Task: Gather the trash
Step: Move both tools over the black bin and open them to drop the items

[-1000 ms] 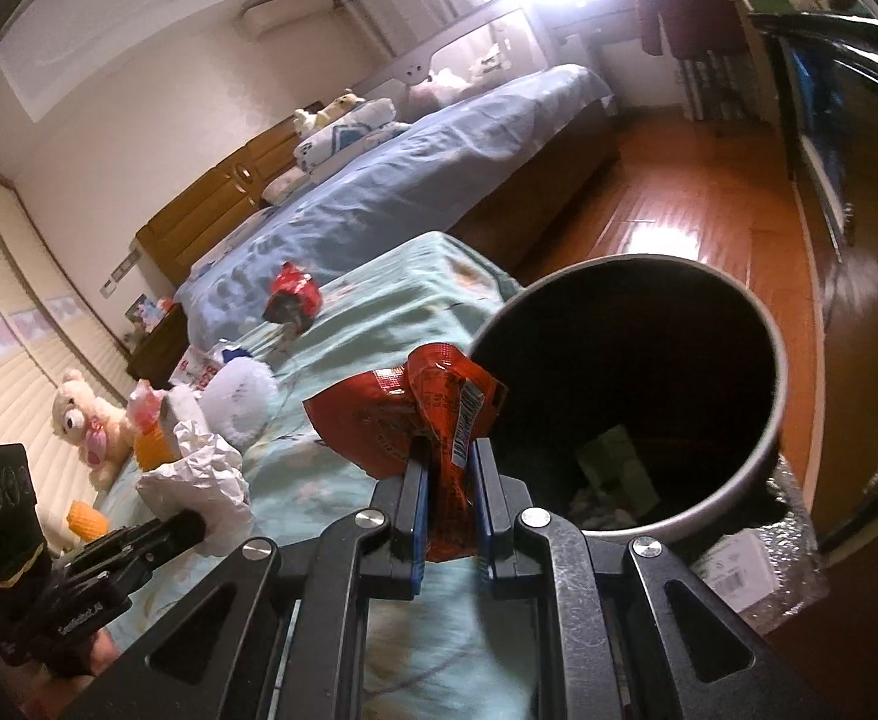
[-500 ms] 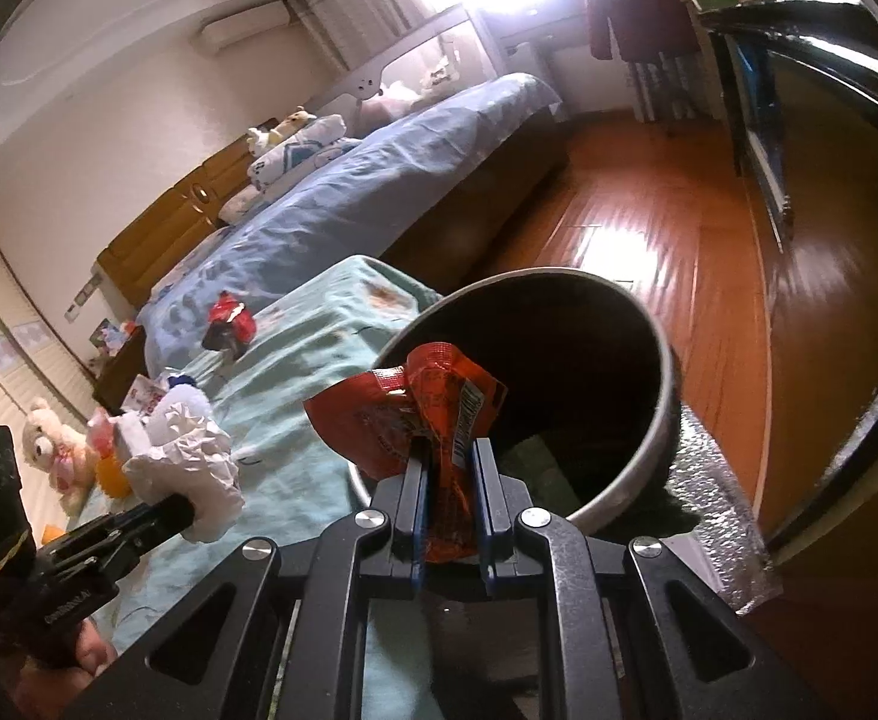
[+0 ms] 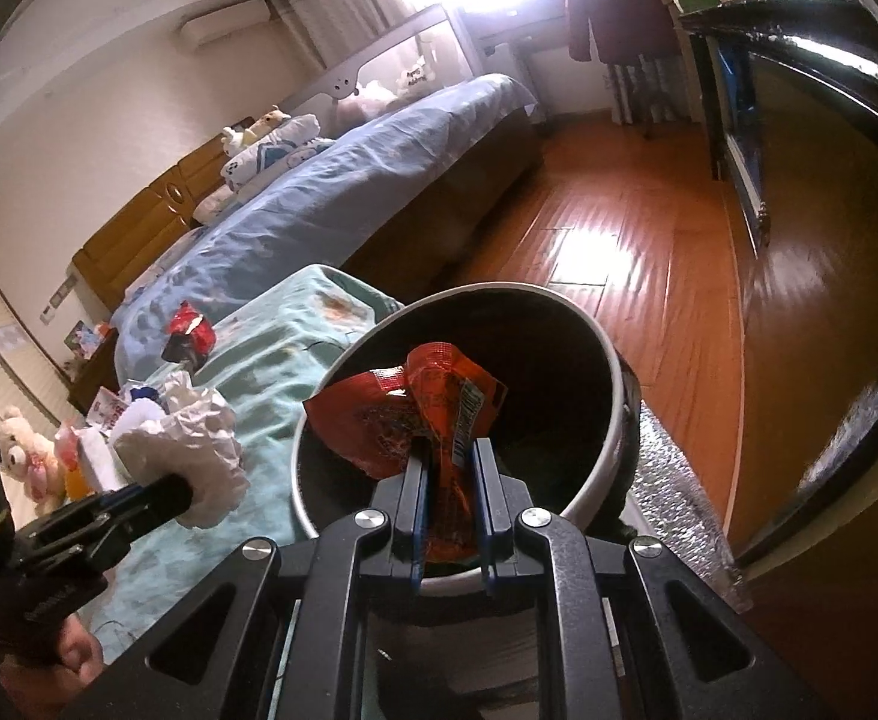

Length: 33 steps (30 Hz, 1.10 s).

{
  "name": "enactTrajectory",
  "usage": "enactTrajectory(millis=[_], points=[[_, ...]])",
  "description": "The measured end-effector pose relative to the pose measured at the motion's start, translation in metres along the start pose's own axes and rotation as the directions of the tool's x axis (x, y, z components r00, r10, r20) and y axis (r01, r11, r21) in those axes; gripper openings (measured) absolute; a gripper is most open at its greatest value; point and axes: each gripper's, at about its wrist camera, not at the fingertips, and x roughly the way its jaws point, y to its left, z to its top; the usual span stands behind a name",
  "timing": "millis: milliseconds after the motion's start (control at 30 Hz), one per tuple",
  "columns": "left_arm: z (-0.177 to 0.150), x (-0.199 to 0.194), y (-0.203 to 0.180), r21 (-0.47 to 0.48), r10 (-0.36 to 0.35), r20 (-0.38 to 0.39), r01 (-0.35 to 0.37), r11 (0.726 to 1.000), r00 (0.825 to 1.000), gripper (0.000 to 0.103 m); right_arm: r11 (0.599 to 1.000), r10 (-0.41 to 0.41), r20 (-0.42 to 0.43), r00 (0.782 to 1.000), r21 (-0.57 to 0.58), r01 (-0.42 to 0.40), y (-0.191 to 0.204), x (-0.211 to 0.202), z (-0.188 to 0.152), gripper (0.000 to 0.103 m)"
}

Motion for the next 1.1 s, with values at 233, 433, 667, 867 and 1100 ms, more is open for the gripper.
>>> enactTrajectory(millis=[233, 433, 667, 867, 1100], points=[[0.013, 0.019, -0.006, 0.008, -0.012, -0.011, 0.012, 1.000, 1.000, 0.020, 1.000, -0.027, -0.010, 1.000, -0.007, 0.027, -0.006, 0.010, 0.011, 0.014], [0.022, 0.036, -0.008, 0.012, -0.015, -0.031, 0.015, 1.000, 0.999, 0.020, 0.999, -0.044, -0.017, 0.999, -0.005, 0.044, -0.013, 0.015, 0.021, 0.015], [0.031, 0.051, -0.014, 0.019, -0.016, -0.044, 0.017, 1.000, 0.999, 0.020, 0.999, -0.046, -0.042, 0.998, 0.007, 0.046, -0.021, 0.025, 0.024, 0.017], [0.033, 0.063, -0.015, 0.021, -0.018, -0.061, 0.019, 1.000, 0.998, 0.021, 0.999, -0.049, -0.058, 0.997, 0.013, 0.050, -0.025, 0.030, 0.025, 0.017], [0.036, 0.072, -0.020, 0.012, -0.038, -0.077, 0.039, 0.999, 0.996, 0.032, 0.998, -0.059, -0.055, 0.997, 0.023, 0.060, -0.028, 0.031, 0.029, 0.025]])
